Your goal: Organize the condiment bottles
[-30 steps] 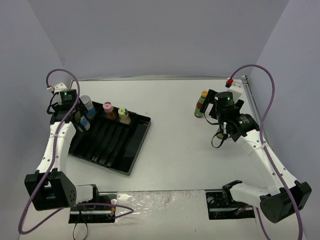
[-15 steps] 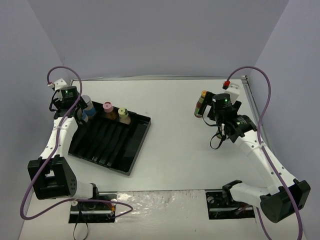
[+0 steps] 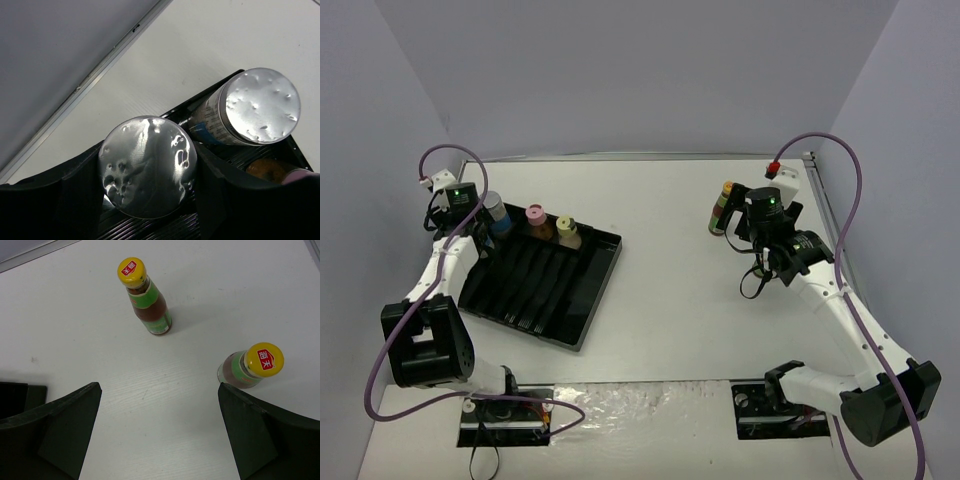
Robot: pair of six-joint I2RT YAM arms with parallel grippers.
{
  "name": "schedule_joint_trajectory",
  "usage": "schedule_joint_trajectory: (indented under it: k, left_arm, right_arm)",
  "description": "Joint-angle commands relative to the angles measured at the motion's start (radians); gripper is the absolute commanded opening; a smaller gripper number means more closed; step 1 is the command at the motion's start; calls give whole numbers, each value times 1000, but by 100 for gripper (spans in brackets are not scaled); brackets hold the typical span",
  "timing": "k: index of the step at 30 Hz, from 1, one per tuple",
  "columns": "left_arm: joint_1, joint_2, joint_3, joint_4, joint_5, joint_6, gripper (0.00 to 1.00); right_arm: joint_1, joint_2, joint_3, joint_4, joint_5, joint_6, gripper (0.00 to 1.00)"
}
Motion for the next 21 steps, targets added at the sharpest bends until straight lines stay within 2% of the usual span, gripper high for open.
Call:
schedule_joint_trajectory:
  k: [1,6,7,8,12,13,21]
  left_arm:
    - [8,-13,25,155,-20,-20,0]
    - [9,1,6,159,-15,-35,1]
    - [9,3,6,154,-16,-37,8]
    - [9,3,6,150,-18,-39,21]
    - [9,0,8,137,-20,-29,63]
    - [9,-3,9,133,-26,-29,69]
    - [9,-46,17,80,-27,-29,82]
  right_arm:
    - [6,-21,8,60,31,-13,100]
    - [6,-24,8,59,29,-13,100]
    - [6,-24,8,59,29,-13,100]
    - [6,-24,7,59,29,-13,100]
    - [6,-26,3,60,28,-13,100]
    - [5,-27,3,59,28,-11,100]
    - [5,-33,3,55,31,-10,100]
